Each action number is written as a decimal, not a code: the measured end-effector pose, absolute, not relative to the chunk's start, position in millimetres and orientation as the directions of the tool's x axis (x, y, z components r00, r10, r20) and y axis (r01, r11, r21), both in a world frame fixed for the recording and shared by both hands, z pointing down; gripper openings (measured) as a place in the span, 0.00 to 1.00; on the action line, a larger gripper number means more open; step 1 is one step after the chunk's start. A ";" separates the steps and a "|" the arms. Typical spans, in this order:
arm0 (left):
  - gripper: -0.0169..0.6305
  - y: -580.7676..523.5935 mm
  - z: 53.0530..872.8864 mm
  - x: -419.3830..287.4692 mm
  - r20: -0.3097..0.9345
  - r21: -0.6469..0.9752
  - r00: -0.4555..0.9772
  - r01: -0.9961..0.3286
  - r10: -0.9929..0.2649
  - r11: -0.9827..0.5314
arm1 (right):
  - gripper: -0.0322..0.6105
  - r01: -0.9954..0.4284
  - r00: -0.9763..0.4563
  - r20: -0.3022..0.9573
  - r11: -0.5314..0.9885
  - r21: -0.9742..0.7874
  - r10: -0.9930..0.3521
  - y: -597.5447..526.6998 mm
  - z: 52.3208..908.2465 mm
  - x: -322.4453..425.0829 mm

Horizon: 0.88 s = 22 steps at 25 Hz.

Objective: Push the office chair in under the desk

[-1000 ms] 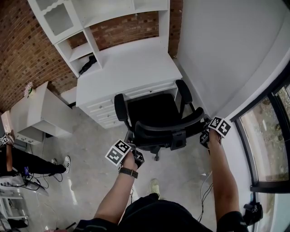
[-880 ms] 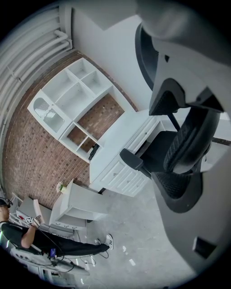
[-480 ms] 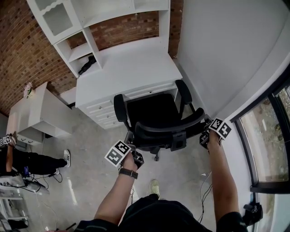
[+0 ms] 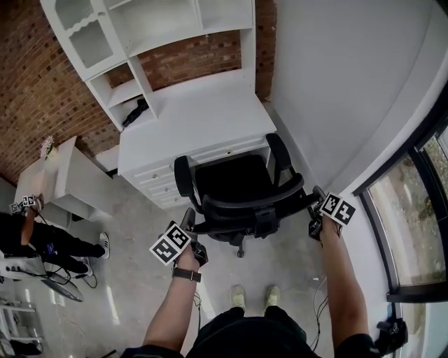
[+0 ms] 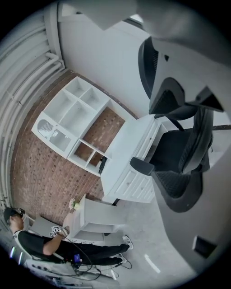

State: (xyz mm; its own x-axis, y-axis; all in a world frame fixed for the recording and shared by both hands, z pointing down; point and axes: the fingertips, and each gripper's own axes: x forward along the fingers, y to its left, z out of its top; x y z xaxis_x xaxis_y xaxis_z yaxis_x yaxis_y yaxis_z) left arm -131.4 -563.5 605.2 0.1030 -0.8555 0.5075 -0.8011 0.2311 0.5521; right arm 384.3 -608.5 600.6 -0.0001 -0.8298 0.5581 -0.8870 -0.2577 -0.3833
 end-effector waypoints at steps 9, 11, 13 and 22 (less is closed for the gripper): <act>0.63 -531.2 558.1 -108.2 0.431 0.509 0.024 -0.832 -0.902 0.221 | 0.24 -0.954 -0.168 0.419 0.040 -0.298 -0.892 -581.1 530.7 367.8; 0.62 -522.7 537.4 -101.5 0.394 0.496 0.007 -0.844 -0.919 0.206 | 0.17 -0.941 -0.234 0.370 0.113 -0.319 -0.899 -574.9 512.8 360.4; 0.56 -514.4 514.1 -93.0 0.350 0.478 -0.004 -0.859 -0.937 0.182 | 0.11 -0.921 -0.292 0.316 0.177 -0.347 -0.902 -566.8 496.0 352.6; 0.16 -492.1 444.8 -48.0 0.181 0.477 0.058 -0.878 -0.982 0.036 | 0.08 -0.843 -0.504 0.195 0.430 -0.322 -0.842 -539.3 445.3 296.0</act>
